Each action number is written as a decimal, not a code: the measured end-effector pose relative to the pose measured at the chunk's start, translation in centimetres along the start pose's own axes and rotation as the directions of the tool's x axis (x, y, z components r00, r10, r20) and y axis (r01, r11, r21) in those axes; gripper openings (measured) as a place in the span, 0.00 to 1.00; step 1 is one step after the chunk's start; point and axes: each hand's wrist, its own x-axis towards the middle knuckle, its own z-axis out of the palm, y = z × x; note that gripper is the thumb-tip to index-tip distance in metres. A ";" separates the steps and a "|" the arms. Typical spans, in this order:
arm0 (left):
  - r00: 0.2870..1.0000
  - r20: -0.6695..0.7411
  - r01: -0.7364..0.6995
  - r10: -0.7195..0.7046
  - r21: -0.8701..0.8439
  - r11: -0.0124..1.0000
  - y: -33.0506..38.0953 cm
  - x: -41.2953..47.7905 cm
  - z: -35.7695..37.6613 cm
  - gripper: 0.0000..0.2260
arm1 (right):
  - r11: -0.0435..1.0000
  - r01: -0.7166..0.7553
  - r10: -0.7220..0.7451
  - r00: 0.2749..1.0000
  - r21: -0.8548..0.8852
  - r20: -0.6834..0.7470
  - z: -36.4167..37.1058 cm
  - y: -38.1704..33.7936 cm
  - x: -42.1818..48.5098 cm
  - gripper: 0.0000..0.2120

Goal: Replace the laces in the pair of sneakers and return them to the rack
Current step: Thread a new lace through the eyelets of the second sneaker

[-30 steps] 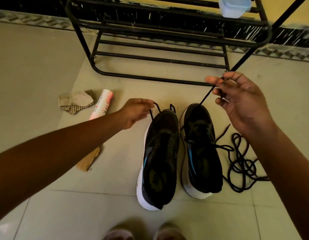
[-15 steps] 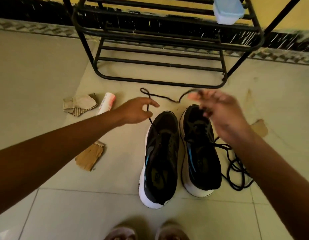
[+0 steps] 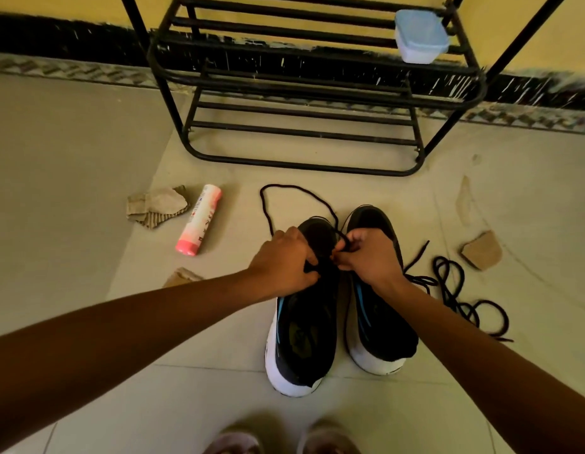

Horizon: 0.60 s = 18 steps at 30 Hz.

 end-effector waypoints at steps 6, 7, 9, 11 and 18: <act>0.992 -0.092 0.074 -0.081 -0.083 0.994 0.2 0.6 0.9 0.13 | 0.998 0.003 -0.003 1.000 -0.069 0.003 0.0 0.4 0.5 0.13; 0.991 -0.099 0.079 -0.088 -0.089 0.993 0.2 0.7 1.1 0.13 | 0.996 0.006 -0.005 1.000 -0.088 0.005 0.0 0.4 0.5 0.13; 0.988 -0.111 0.096 -0.108 -0.109 0.989 0.2 0.8 1.3 0.12 | 0.994 0.009 -0.008 1.000 -0.105 0.010 0.0 0.5 0.5 0.12; 0.984 -0.122 0.112 -0.129 -0.140 0.984 0.1 0.9 1.5 0.12 | 0.995 0.010 -0.009 1.000 -0.100 0.015 0.0 0.4 0.5 0.11; 0.971 -0.156 0.147 -0.180 -0.202 0.968 0.1 0.9 2.1 0.11 | 0.987 0.067 -0.060 0.997 -0.146 0.045 0.0 0.1 0.2 0.09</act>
